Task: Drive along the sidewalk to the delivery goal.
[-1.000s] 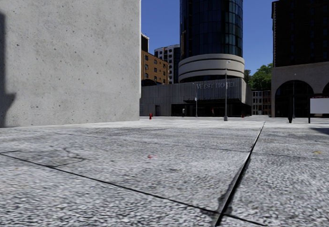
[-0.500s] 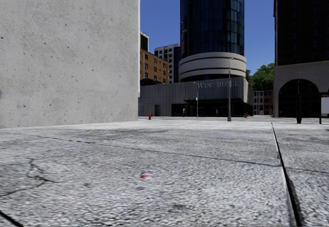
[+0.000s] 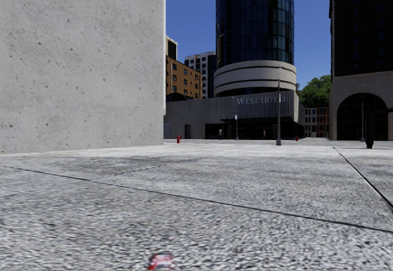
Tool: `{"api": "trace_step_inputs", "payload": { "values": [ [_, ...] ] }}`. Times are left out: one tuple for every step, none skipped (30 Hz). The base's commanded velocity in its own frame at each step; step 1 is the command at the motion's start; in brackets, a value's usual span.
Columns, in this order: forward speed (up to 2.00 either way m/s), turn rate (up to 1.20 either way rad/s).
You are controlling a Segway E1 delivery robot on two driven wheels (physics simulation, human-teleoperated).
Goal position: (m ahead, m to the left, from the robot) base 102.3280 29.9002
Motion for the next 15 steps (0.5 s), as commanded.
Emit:
{"api": "trace_step_inputs", "payload": {
  "values": [
    [2.0,0.0],
    [2.0,0.0],
    [2.0,0.0],
    [2.0,0.0],
    [2.0,0.0],
    [2.0,0.0],
    [2.0,0.0],
    [2.0,0.0],
    [2.0,0.0],
    [2.0,0.0],
    [2.0,0.0],
    [2.0,0.0],
    [2.0,0.0],
    [2.0,0.0],
    [2.0,0.0]
  ]
}}
